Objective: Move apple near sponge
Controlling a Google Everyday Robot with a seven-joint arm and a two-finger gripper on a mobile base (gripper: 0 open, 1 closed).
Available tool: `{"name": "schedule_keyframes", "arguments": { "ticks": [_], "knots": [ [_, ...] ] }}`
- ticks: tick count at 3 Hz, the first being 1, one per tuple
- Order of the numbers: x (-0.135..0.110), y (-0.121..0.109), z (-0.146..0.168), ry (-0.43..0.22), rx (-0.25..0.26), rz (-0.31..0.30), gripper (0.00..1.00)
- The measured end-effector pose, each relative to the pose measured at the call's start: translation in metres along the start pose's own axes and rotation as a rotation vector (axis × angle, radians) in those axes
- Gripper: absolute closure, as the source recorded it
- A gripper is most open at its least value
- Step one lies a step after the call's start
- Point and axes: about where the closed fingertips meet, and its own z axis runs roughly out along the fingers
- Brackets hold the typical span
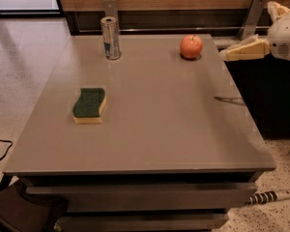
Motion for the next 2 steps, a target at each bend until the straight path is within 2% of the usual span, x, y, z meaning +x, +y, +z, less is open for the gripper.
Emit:
{"name": "schedule_keyframes", "arguments": {
  "ticks": [1,2],
  "knots": [
    [0.0,0.0,0.0,0.0,0.0,0.0,0.0],
    [0.013,-0.008,0.016,-0.02,-0.014,0.058,0.0]
  ]
}}
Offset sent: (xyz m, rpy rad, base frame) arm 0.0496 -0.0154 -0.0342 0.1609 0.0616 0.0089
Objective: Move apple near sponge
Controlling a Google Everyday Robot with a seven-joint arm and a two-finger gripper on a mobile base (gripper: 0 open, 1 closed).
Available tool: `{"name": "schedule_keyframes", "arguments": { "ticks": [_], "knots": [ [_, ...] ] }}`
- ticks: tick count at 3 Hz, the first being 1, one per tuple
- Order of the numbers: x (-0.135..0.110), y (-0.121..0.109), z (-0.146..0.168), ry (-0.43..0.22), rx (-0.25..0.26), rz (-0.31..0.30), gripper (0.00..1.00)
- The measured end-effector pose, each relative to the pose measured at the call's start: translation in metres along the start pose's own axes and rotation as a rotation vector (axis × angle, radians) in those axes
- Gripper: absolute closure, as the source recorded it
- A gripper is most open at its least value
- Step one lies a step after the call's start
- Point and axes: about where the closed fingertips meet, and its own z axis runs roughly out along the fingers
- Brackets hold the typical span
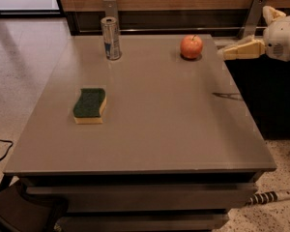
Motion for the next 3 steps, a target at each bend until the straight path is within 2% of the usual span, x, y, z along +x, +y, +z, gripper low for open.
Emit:
{"name": "schedule_keyframes", "arguments": {
  "ticks": [2,3],
  "knots": [
    [0.039,-0.02,0.061,-0.041,-0.067,0.103,0.0],
    [0.05,-0.02,0.092,-0.053,-0.119,0.122,0.0]
  ]
}}
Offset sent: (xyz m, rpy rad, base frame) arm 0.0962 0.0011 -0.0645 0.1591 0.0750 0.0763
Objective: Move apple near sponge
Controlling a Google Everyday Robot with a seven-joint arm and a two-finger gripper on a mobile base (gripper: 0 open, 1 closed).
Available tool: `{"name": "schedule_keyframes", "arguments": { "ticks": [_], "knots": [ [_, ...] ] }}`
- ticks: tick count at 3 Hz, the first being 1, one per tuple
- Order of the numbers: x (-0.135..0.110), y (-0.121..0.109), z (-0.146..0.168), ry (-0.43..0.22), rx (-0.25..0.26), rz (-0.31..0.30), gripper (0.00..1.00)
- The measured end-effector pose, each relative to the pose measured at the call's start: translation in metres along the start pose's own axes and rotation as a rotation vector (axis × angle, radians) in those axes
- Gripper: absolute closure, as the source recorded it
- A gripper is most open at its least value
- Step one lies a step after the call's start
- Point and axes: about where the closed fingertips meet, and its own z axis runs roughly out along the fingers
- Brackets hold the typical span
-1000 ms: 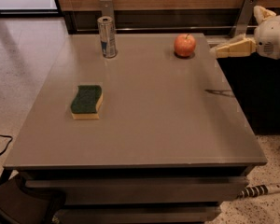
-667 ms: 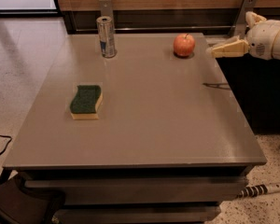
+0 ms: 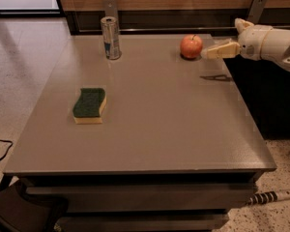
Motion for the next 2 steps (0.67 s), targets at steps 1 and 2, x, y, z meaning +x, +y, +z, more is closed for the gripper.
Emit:
{"name": "schedule_keyframes", "arguments": {
  "ticks": [1,2],
  "knots": [
    [0.008,0.001,0.03,-0.021,-0.056,0.017,0.0],
    [0.015,0.006,0.055,-0.049,-0.102,0.041,0.0]
  ]
}}
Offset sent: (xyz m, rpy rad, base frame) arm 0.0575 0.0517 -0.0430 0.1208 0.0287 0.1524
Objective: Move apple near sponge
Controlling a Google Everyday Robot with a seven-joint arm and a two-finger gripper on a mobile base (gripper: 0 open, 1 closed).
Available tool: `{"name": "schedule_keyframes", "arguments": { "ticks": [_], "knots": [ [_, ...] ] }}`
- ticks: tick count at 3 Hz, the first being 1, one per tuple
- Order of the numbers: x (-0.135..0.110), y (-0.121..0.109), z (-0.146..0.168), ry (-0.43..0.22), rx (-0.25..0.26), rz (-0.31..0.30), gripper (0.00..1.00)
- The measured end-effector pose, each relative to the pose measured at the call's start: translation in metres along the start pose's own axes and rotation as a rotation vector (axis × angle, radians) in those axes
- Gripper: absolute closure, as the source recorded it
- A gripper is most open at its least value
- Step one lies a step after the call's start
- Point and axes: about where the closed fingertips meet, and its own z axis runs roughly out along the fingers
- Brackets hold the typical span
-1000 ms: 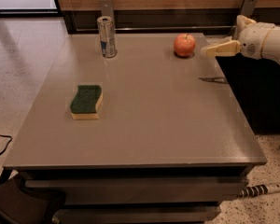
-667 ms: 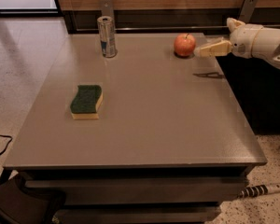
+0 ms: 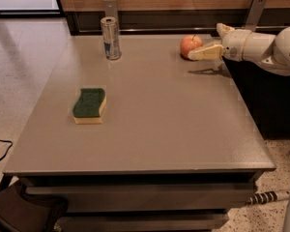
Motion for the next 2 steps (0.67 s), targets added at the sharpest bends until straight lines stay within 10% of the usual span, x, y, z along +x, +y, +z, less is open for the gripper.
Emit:
{"name": "schedule_keyframes", "arguments": {
  "ticks": [2],
  "knots": [
    [0.022,0.006,0.03,-0.048,-0.034,0.062,0.0]
  ]
}}
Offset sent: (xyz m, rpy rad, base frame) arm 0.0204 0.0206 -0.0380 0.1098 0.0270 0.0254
